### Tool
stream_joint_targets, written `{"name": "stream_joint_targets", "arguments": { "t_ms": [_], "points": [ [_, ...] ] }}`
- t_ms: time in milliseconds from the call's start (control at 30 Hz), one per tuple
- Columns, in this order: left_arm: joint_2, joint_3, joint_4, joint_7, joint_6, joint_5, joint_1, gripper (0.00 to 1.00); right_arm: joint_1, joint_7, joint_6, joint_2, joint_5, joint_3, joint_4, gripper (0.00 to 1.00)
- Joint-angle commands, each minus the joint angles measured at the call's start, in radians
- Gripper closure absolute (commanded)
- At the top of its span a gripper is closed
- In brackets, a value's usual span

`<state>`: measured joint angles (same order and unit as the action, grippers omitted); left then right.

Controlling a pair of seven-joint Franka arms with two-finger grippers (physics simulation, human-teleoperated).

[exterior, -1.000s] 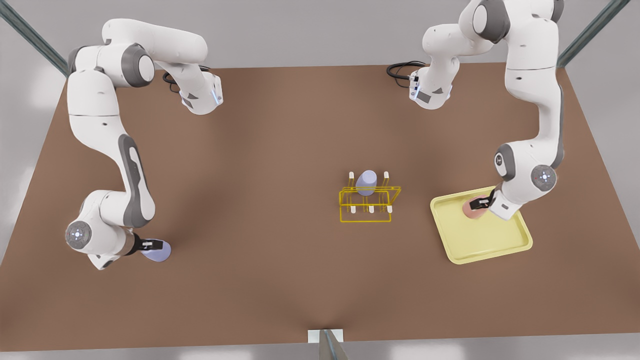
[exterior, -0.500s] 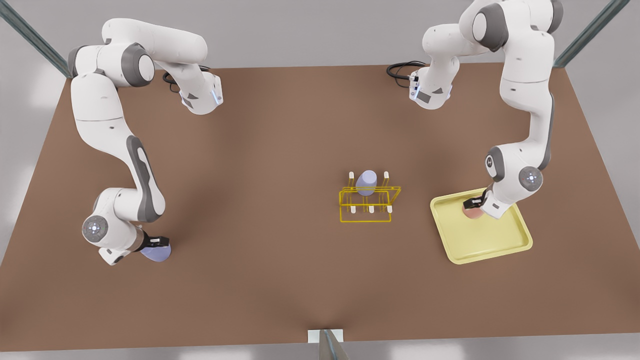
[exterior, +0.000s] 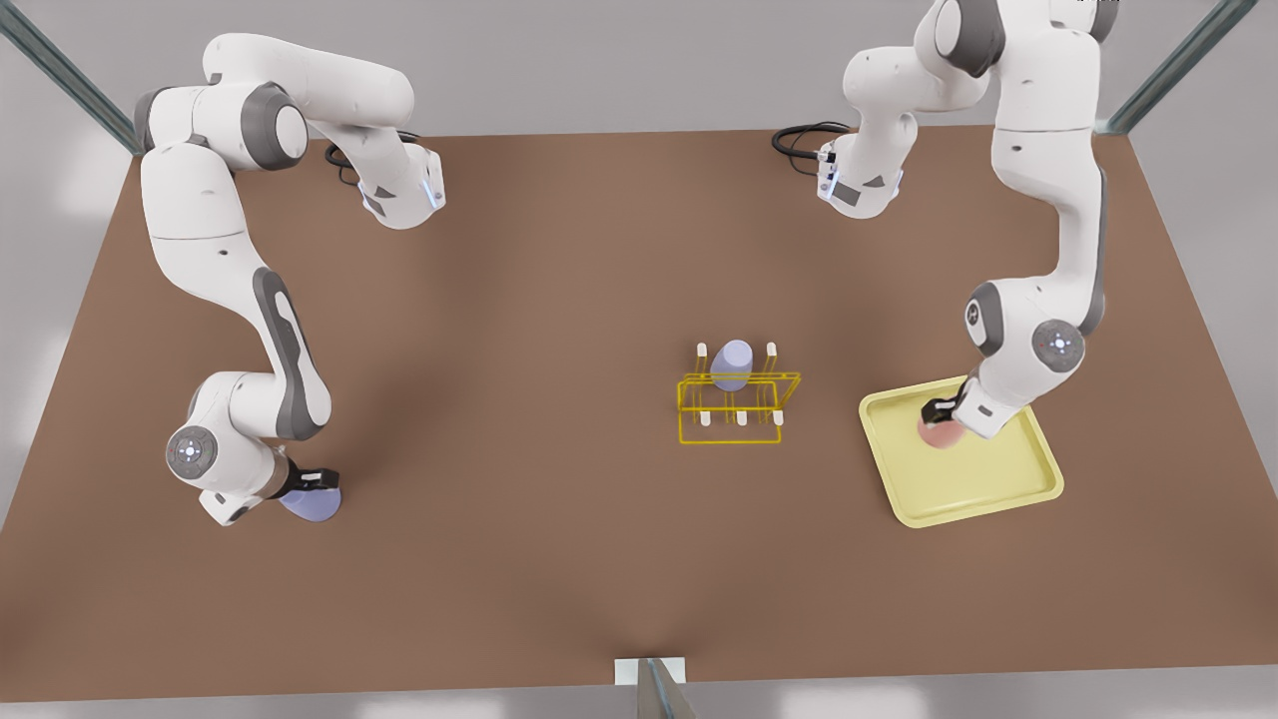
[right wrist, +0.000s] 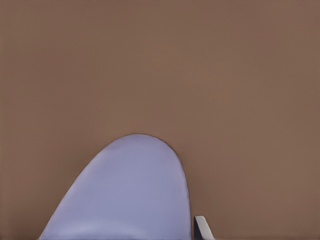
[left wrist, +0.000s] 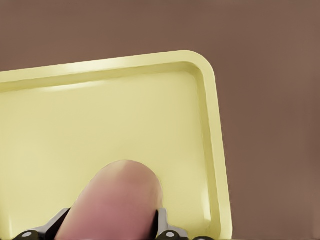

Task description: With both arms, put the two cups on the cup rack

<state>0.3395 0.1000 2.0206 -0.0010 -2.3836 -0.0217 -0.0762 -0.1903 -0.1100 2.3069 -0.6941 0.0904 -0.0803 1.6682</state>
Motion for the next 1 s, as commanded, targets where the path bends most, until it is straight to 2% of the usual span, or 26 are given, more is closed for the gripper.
{"name": "stream_joint_targets", "arguments": {
  "t_ms": [0, 100, 200, 233, 400, 500, 833, 900, 967],
  "points": [
    [0.006, -0.010, -0.094, -0.143, 0.248, 0.002, -0.040, 0.15, 0.002, -0.014, -0.003, -0.002, -0.003, -0.001, -0.004, 0.18],
    [0.022, -0.029, -0.236, -0.352, 0.386, 0.000, -0.145, 0.15, 0.008, -0.011, -0.001, -0.012, -0.009, -0.003, -0.028, 0.21],
    [0.121, -0.031, -0.488, -0.533, 0.563, -0.006, -0.249, 0.15, 0.008, -0.011, 0.006, -0.022, -0.011, -0.010, -0.045, 0.21],
    [0.136, -0.037, -0.525, -0.551, 0.576, -0.067, -0.270, 0.15, 0.009, -0.013, 0.006, -0.021, -0.029, -0.010, -0.047, 0.21],
    [0.157, -0.167, -0.557, -0.703, 0.676, -0.070, -0.301, 0.15, 0.005, -0.013, 0.006, -0.010, -0.066, -0.035, -0.050, 0.21],
    [0.174, -0.168, -0.569, -0.720, 0.673, -0.066, -0.306, 0.15, 0.005, -0.013, 0.005, 0.008, -0.074, -0.072, -0.050, 0.21],
    [0.203, -0.164, -0.563, -0.720, 0.624, -0.070, -0.267, 0.15, 0.011, -0.002, -0.003, 0.021, -0.067, -0.343, -0.067, 0.21],
    [0.207, -0.164, -0.562, -0.718, 0.618, -0.070, -0.264, 0.00, 0.058, 0.001, -0.009, 0.022, -0.067, -0.360, -0.090, 0.21],
    [0.205, -0.164, -0.563, -0.718, 0.620, -0.070, -0.258, 0.00, 0.121, 0.003, -0.009, 0.021, -0.066, -0.360, -0.119, 0.21]
  ]
}}
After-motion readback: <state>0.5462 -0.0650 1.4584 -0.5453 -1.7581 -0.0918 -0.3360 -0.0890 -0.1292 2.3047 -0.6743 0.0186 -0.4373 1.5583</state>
